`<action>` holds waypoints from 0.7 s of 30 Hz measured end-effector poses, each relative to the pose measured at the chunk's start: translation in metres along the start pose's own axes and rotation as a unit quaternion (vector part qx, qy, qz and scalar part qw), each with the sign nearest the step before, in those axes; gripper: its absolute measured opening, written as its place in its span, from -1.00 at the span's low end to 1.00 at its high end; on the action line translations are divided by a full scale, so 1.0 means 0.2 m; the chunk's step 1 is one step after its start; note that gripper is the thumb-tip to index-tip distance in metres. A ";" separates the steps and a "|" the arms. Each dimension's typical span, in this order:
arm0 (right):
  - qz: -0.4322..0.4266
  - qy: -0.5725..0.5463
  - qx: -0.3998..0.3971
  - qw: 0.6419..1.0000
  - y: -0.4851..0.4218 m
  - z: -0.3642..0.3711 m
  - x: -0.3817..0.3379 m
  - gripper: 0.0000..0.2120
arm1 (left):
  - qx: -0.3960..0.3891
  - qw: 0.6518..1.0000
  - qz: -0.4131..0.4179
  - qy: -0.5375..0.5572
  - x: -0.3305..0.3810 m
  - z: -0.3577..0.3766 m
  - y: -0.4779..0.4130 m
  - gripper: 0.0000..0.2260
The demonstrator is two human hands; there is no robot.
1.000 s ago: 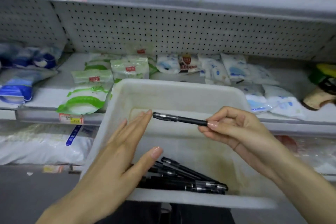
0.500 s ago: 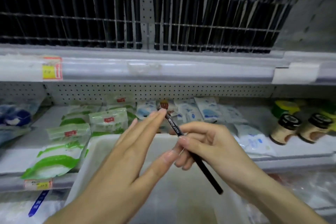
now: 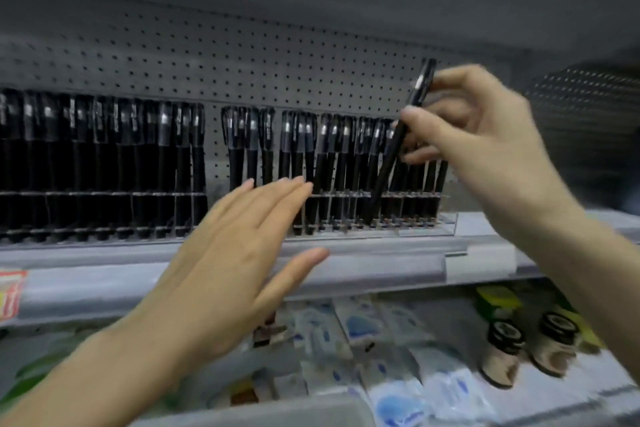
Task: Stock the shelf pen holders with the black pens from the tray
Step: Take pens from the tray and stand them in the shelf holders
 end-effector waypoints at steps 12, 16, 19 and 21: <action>-0.083 0.106 0.022 0.991 -0.27 0.16 0.14 -0.56 | 0.029 0.985 0.087 -0.148 -0.02 0.18 -0.15 -0.42; -0.074 0.129 0.018 0.989 -0.25 0.19 0.21 -0.60 | 0.026 0.982 0.083 -0.166 -0.06 0.20 -0.17 -0.42; -0.074 0.157 -0.002 0.985 -0.24 0.20 0.24 -0.60 | 0.025 0.981 0.082 -0.173 -0.08 0.21 -0.17 -0.42; -0.074 0.188 -0.019 0.979 -0.23 0.21 0.25 -0.59 | 0.024 0.981 0.081 -0.172 -0.08 0.22 -0.17 -0.42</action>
Point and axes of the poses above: each hand's wrist, its own y-axis away from the middle knuckle, its own z-axis out of the palm, x = y × z, the point moved 1 cm from there along -y, towards the middle knuckle, and after that the axes turned 5 degrees about -z, right-handed, at the moved point
